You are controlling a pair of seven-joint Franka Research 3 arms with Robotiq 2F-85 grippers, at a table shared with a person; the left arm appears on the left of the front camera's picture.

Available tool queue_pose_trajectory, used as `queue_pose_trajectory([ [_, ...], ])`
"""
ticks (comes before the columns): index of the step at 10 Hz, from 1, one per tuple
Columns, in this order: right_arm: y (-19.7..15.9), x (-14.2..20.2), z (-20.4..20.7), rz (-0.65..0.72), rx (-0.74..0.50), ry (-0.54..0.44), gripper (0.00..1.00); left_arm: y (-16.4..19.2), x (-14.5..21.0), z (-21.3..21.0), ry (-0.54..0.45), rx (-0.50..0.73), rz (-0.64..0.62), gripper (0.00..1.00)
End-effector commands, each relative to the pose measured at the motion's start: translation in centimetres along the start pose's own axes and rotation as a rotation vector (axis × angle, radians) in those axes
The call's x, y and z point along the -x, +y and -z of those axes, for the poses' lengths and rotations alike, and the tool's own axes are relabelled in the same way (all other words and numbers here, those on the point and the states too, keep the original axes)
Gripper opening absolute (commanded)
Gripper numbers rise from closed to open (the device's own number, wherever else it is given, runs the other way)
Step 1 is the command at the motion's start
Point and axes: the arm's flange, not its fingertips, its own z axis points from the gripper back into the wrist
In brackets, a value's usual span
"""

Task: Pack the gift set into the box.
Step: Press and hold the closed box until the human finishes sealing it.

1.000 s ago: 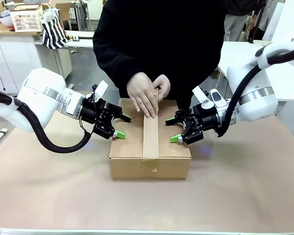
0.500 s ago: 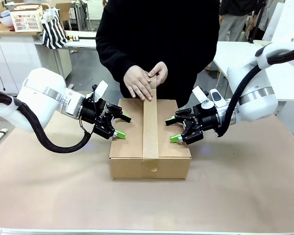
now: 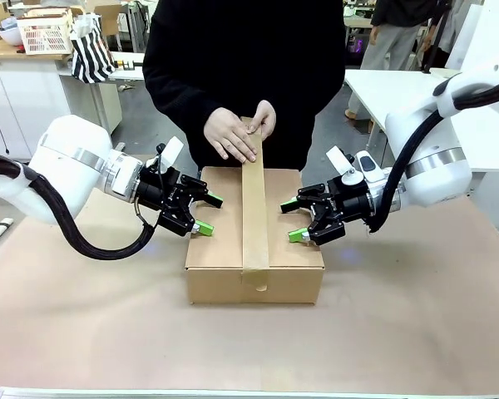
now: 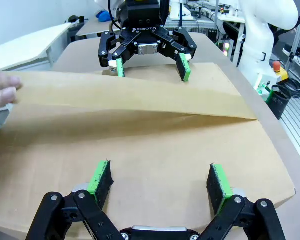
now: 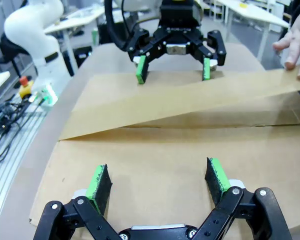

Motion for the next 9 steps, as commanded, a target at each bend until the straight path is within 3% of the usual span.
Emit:
queue_pose_trajectory([
  [1, 0.06, 0.13, 0.0, -0.009, 0.0, 0.001, 1.0, -0.14, 0.31, 0.08, 0.003, 0.004, -0.009, 1.0],
  [9, 0.06, 0.13, 0.0, -0.009, 0.0, 0.001, 1.0, -0.14, 0.31, 0.08, 0.003, 0.004, -0.009, 1.0],
])
